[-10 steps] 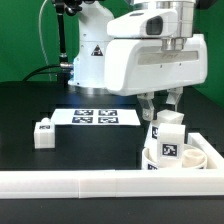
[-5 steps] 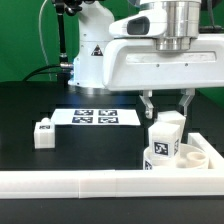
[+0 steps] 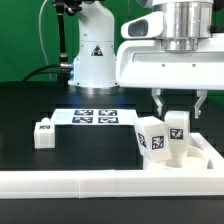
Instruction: Assemble stool
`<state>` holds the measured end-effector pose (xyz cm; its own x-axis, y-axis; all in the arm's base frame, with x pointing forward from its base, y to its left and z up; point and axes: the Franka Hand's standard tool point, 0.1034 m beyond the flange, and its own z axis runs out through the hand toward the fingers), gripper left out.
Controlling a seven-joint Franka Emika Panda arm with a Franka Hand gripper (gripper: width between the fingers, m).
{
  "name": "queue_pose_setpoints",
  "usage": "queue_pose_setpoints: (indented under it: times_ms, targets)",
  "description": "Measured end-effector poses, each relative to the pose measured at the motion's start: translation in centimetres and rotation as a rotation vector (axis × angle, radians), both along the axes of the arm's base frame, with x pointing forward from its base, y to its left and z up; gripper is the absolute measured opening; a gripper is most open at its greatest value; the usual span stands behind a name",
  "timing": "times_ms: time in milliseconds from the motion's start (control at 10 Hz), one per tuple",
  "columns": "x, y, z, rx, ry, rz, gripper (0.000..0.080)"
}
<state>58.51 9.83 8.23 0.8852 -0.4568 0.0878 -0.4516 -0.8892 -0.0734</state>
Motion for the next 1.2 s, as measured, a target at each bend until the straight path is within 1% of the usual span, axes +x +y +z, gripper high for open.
queue_pose_setpoints:
  times_ms: [300, 500, 700, 800, 900, 1000, 1200]
  targets:
    - [0.0, 0.3, 0.0, 0.038, 0.007, -0.165, 0.0337]
    - [-0.1, 0.6, 0.0, 0.075, 0.016, -0.315, 0.0337]
    - [-0.3, 1.3, 0.0, 0.117, 0.032, -0.510, 0.0337]
    - [-0.3, 1.5, 0.0, 0.127, 0.036, -0.552, 0.0337]
    - [-0.3, 1.7, 0.0, 0.151, 0.046, -0.666, 0.0337]
    - [-0.3, 1.7, 0.0, 0.173, 0.056, -0.755, 0.0337]
    - [-0.1, 1.6, -0.1, 0.202, 0.070, -0.899, 0.0337]
